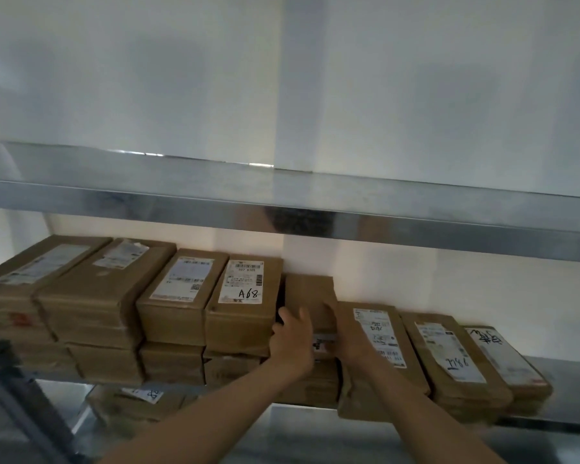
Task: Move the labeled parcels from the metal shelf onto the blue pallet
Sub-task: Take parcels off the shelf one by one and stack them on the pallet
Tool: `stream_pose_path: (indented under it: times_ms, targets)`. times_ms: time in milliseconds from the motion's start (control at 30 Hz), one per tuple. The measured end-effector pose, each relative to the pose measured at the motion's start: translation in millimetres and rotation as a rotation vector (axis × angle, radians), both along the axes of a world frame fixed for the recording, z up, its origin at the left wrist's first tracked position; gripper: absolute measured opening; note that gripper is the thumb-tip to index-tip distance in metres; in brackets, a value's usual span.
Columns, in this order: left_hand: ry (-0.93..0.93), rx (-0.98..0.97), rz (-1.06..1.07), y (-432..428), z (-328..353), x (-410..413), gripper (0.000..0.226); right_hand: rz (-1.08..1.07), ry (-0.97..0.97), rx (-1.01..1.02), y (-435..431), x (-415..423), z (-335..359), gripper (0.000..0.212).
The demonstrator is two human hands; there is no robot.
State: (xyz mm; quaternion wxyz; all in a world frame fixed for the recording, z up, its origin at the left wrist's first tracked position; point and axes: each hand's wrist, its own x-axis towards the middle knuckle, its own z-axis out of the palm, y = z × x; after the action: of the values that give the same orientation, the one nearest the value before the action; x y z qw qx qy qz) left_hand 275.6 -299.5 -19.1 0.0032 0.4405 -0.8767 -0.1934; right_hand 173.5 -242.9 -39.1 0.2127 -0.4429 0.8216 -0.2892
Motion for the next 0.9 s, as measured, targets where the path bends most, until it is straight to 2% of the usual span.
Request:
stream_pose_path:
  times_ms: [233,400,567,733,900]
  targets:
    - [-0.061,0.027,-0.071,0,-9,1,0.085,-0.032,0.069,-0.058,1,2,-8,0.074]
    - [-0.007,0.022,-0.075,1,0,8,0.082,-0.066,0.014,-0.096,0,3,-3,0.074]
    - [0.161,0.001,-0.133,4,24,15,0.079,-0.109,0.032,-0.097,3,-1,19,0.077]
    - [0.408,-0.055,-0.209,-6,38,23,0.063,-0.138,0.101,-0.099,20,0,52,0.077]
    - [0.499,0.002,-0.302,-9,38,17,0.062,-0.196,0.149,-0.138,48,12,66,0.078]
